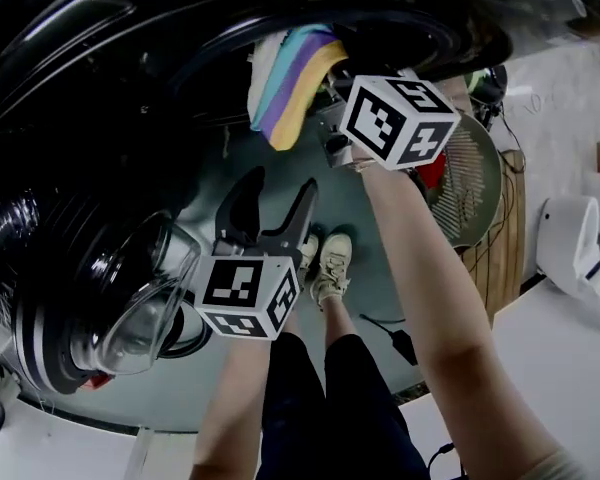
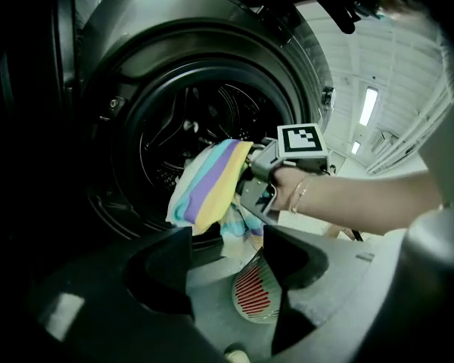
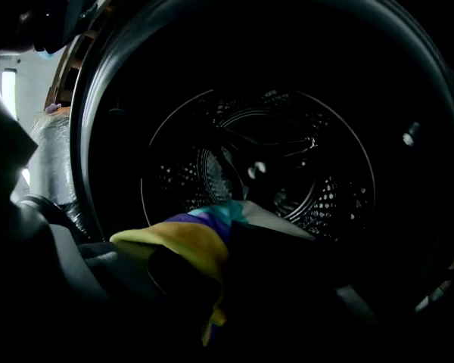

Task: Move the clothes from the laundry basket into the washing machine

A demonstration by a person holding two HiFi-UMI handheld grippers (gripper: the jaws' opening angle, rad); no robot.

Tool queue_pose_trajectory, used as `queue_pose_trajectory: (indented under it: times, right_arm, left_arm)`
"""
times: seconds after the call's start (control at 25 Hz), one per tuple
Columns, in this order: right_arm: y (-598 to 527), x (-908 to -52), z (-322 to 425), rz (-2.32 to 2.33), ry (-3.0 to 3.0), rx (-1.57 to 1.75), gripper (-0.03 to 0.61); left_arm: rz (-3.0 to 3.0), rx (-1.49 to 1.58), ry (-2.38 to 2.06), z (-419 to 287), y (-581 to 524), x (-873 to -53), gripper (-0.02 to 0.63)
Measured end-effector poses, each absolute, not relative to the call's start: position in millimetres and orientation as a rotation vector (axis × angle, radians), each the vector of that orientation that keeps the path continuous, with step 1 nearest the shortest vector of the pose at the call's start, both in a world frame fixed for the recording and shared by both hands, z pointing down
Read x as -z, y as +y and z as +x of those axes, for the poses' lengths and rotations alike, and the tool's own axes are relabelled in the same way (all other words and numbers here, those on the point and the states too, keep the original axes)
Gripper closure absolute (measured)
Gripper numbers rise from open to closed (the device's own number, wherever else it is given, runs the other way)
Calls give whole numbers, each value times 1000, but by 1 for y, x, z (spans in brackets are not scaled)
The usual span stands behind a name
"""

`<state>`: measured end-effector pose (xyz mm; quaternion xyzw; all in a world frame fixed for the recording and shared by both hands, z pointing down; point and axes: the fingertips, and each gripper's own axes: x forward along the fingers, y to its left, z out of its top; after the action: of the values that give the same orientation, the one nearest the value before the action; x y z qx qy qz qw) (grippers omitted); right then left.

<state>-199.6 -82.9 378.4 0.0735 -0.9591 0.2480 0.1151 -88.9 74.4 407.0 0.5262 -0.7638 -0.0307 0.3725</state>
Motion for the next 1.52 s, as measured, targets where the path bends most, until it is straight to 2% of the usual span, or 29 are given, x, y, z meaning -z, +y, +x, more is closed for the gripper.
queue_pose_trajectory:
  times: [0.2,0.24,0.32,0.36,0.76,0.92,1.08,1.16,1.2,1.28,1.36,1.52]
  right_arm:
    - [-101,-379,-230,278,-2828,-754,503]
    - [-101,-391,-235,269,-2778,-753,431]
    - [-95,-417,-236,246,-2656,-725,148]
    - [-92,-427,-232,240,-2611,-696,114]
    - [-77,-478,-110,229,-2415,-346,87]
    - [-98,-523,-59,429,-2259,-400,69]
    - [-88,-568,-71,437,-2147,-537,25]
    - [-80,-578,-87,420,-2126,-560,43]
    - [-78,-581,-93,431,-2118,-564,115]
    - [-77,-582,-101,463,-2112,-569,332]
    - [-72,-576,-110,475,-2131,-568,465]
    - [-56,-538,-133,390,-2324,-510,499]
  left_arm:
    - [1332,95,-1968,-91,75,-410,330]
    - [1332,97,-1971,-93,74,-410,330]
    - [1327,100,-1976,-95,73,-412,330]
    - [1322,101,-1978,-96,73,-414,330]
    - [1294,118,-1975,-101,70,-429,332]
    - [1283,137,-1971,-95,70,-434,332]
    - [1268,147,-1977,-96,79,-439,332]
    - [1263,146,-1974,-95,82,-443,332]
    - [1261,143,-1971,-94,83,-444,332]
    - [1259,140,-1966,-93,84,-447,332]
    - [1258,142,-1967,-95,86,-448,332]
    - [1246,158,-1969,-97,87,-447,338]
